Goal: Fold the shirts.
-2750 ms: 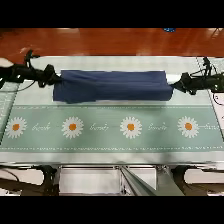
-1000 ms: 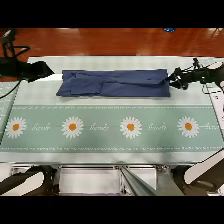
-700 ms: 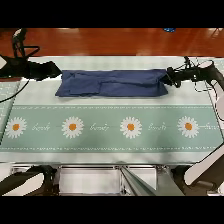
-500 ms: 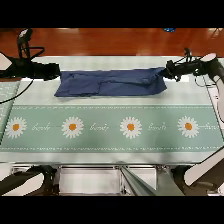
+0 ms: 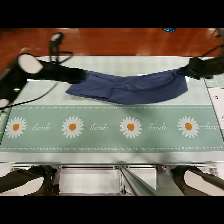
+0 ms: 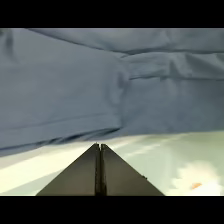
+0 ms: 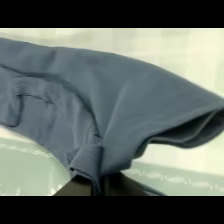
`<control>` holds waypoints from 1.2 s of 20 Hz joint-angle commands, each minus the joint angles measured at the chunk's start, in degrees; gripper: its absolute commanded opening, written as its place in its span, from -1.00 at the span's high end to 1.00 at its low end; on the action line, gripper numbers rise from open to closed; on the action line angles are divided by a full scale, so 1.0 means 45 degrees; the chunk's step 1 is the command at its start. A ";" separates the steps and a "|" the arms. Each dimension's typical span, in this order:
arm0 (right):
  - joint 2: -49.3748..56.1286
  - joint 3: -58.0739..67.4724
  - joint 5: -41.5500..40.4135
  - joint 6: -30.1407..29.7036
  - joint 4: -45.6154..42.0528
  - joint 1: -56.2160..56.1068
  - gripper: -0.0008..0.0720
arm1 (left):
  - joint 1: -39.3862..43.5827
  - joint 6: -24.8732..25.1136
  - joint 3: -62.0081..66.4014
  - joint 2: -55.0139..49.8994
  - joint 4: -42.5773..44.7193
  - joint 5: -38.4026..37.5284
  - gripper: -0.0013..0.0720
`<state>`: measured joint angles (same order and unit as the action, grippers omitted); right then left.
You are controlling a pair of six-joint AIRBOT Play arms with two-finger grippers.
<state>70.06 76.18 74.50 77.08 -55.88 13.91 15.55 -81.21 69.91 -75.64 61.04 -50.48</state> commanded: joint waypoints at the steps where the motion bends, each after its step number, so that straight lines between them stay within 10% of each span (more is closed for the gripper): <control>1: -0.3507 -0.1904 0.0597 0.0578 -0.0238 0.0063 0.91 | 0.2089 0.0452 0.0835 -0.1661 -0.1224 0.0554 0.93; 15: -0.6173 -0.2302 0.1423 0.1443 0.0379 0.0058 0.91 | 0.7936 -0.1214 0.9486 -1.0399 -0.2909 -0.2477 0.93; 24: -0.4906 -0.2297 0.0704 0.1044 0.1715 -0.0826 0.91 | 0.2263 -0.1263 0.9466 -0.7543 -0.1229 -0.5634 0.93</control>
<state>44.84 65.84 79.59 83.05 -51.75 12.82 34.48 -86.80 112.31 -114.69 50.59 -69.41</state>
